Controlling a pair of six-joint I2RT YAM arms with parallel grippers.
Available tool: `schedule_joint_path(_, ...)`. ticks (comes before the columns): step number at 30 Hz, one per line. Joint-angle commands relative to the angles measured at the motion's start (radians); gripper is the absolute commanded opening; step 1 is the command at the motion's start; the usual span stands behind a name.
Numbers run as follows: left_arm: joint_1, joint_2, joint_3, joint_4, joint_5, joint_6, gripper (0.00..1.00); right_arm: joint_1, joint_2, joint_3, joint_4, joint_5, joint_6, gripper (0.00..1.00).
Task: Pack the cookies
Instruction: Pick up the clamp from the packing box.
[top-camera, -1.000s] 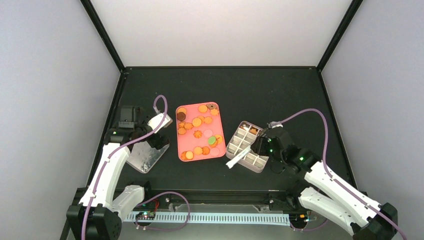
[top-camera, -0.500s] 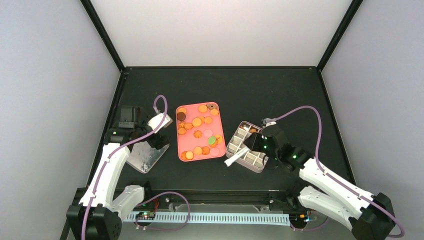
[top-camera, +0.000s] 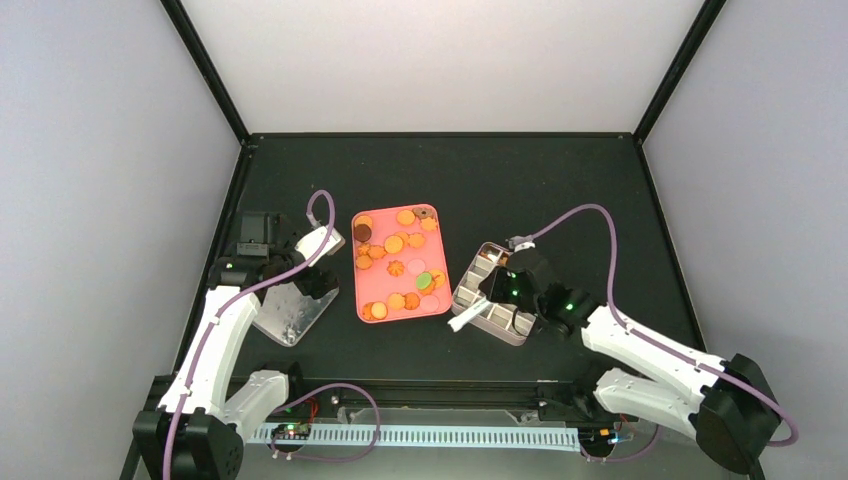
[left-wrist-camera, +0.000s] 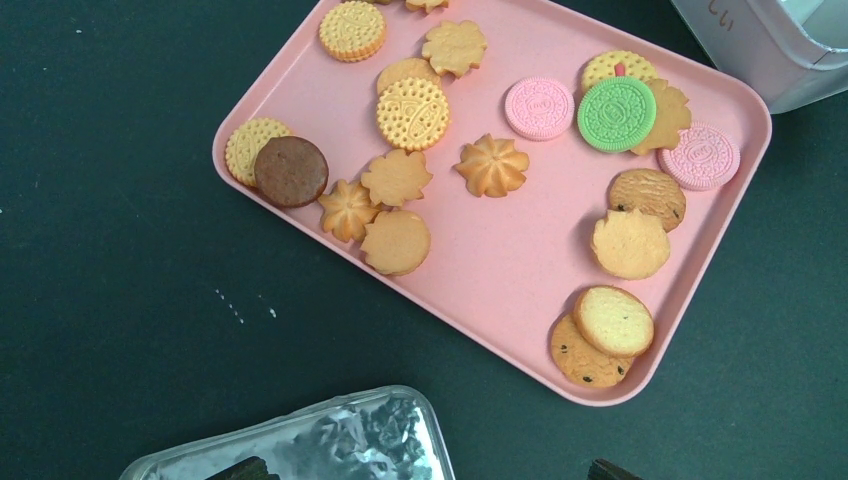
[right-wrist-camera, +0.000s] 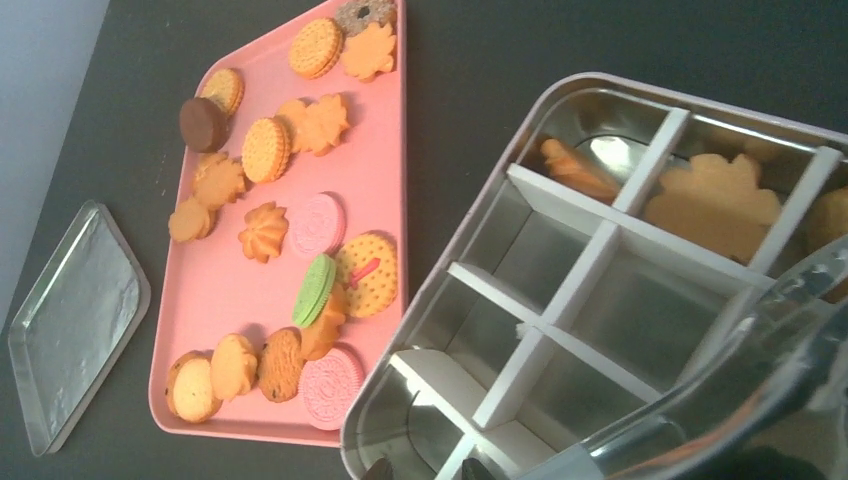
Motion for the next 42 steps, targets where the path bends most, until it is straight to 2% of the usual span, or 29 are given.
schedule_joint_path(1,0.007,-0.012,0.014,0.002,0.013,0.002,0.83,0.031,0.015,0.053,0.016,0.047,-0.006,0.19)
schedule_joint_path(2,0.007,-0.012,0.013,0.002,0.013,0.002,0.83,0.034,0.011,0.058,0.003,0.052,-0.005,0.2)
schedule_joint_path(5,0.007,-0.012,0.015,-0.001,0.011,0.004,0.83,0.037,-0.03,0.066,-0.056,0.066,0.003,0.34)
schedule_joint_path(10,0.007,-0.007,0.016,0.007,0.009,0.004,0.83,0.037,-0.155,0.058,-0.149,0.1,0.034,0.51)
schedule_joint_path(18,0.007,-0.009,0.021,0.003,0.016,0.001,0.83,0.038,-0.175,0.009,-0.225,0.1,0.08,0.6)
schedule_joint_path(26,0.007,-0.013,0.022,0.002,0.014,-0.003,0.83,0.038,-0.168,-0.032,-0.199,0.101,0.106,0.63)
schedule_joint_path(32,0.007,-0.02,0.02,-0.005,0.012,-0.005,0.83,0.036,-0.163,-0.089,0.014,0.098,0.103,0.6)
schedule_joint_path(36,0.007,-0.029,0.016,-0.006,0.007,-0.003,0.83,0.037,-0.164,-0.115,0.133,0.095,0.1,0.53)
schedule_joint_path(42,0.007,-0.027,0.007,-0.002,0.009,-0.01,0.83,0.037,-0.171,-0.147,0.231,0.104,0.13,0.36)
